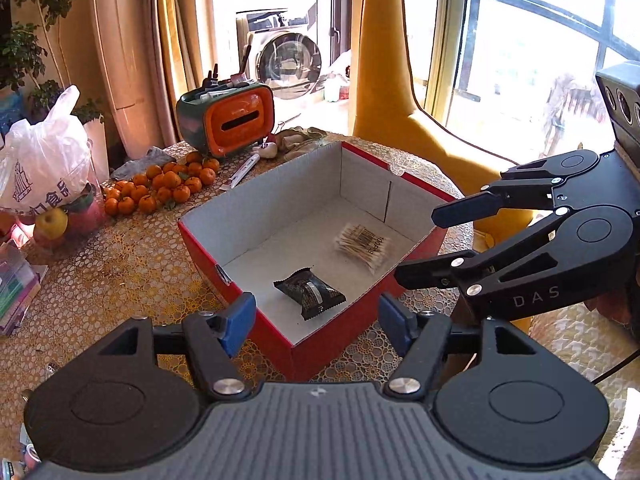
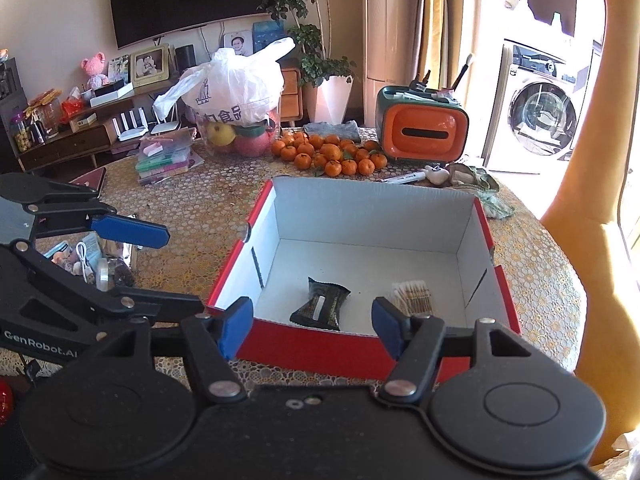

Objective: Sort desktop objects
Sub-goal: 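Withdraw both tools from the box back toward the item pile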

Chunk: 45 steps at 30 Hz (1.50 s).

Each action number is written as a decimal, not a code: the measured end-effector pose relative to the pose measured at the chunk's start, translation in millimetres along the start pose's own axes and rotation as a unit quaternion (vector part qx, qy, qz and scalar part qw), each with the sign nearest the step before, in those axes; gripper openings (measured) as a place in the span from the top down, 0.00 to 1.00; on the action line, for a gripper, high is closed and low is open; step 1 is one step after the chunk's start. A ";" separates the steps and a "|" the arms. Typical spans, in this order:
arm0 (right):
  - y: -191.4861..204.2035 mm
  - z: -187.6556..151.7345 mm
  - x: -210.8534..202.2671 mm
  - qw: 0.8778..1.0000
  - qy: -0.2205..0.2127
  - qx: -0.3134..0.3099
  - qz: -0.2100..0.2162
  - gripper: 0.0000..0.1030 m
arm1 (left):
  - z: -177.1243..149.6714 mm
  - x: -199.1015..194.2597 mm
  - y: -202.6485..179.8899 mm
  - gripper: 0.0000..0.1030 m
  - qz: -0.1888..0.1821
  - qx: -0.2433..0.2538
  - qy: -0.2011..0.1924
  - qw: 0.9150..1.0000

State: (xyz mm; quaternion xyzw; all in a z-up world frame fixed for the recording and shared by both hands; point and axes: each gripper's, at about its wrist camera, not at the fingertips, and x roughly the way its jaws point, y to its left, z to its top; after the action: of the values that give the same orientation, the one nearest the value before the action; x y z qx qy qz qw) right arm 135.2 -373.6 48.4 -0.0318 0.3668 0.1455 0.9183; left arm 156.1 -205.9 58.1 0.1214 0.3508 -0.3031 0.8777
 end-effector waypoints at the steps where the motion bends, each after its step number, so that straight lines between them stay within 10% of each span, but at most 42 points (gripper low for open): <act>1: 3.8 -0.7 -1.2 1.000 -0.001 -0.002 0.000 0.35 | -3.0 -3.1 0.6 0.35 0.001 -0.002 -0.002 1.000; 45: 106.2 -9.9 6.8 0.997 -0.054 -0.032 0.040 0.31 | -96.9 -99.7 67.6 0.16 0.107 -0.128 -0.083 0.982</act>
State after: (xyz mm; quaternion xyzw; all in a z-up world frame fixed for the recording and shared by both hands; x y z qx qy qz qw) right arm 102.4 -272.0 41.6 -0.0383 0.3125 0.1948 0.9290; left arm 88.5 -66.9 56.6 0.0191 0.2977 -0.1691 0.9394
